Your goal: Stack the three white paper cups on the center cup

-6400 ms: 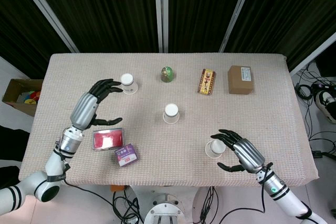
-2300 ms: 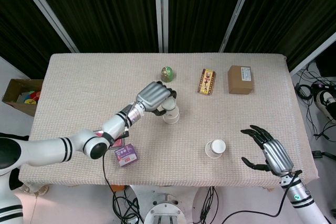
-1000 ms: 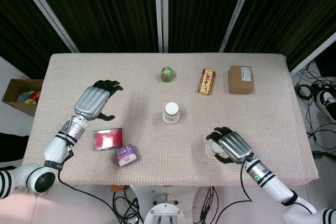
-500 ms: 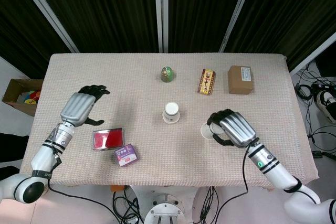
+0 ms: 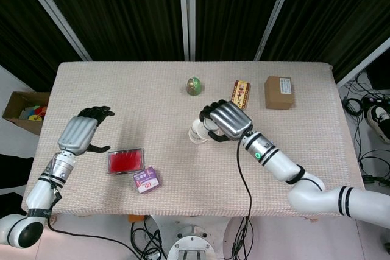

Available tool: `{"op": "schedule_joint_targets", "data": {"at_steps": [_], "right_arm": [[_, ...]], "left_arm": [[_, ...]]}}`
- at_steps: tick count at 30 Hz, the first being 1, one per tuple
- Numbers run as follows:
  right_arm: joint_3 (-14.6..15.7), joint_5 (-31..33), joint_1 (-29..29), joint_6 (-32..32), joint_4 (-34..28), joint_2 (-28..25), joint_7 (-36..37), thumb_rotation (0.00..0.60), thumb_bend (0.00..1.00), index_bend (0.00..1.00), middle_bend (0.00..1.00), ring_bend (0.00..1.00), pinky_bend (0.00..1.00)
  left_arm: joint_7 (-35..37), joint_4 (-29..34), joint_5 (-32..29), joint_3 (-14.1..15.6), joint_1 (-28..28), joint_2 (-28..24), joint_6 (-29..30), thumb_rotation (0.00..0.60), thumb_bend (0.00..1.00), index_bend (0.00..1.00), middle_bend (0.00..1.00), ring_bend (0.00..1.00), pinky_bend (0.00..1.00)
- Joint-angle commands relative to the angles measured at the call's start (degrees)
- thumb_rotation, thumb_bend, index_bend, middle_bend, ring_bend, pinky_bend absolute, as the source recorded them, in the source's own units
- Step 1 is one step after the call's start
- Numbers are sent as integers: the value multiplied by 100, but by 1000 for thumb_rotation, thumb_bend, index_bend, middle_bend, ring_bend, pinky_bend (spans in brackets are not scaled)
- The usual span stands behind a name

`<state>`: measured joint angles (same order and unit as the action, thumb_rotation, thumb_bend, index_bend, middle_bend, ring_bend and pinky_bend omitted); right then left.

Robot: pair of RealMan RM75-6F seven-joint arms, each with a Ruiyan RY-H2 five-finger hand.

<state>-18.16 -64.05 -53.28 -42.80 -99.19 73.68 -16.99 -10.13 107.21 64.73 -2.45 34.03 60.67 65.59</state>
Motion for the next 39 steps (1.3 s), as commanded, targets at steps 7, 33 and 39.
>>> {"op": "schedule_joint_targets", "data": {"at_steps": [7, 33, 39], "right_arm": [[87, 744, -525, 103, 387, 350, -473, 600, 353, 541, 464, 306, 369], [819, 1267, -859, -141, 407, 394, -894, 600, 288, 0, 0, 0, 24], [1159, 680, 99, -1261, -486, -431, -536, 600, 290, 0, 31, 0, 55]], "left_arm": [[220, -46, 161, -22, -210, -74, -7, 600, 98, 207, 131, 123, 165], [183, -368, 384, -141, -451, 98, -121, 600, 98, 207, 130, 123, 165], [-146, -780, 579, -63, -680, 229, 291, 600, 98, 216, 141, 124, 165]]}}
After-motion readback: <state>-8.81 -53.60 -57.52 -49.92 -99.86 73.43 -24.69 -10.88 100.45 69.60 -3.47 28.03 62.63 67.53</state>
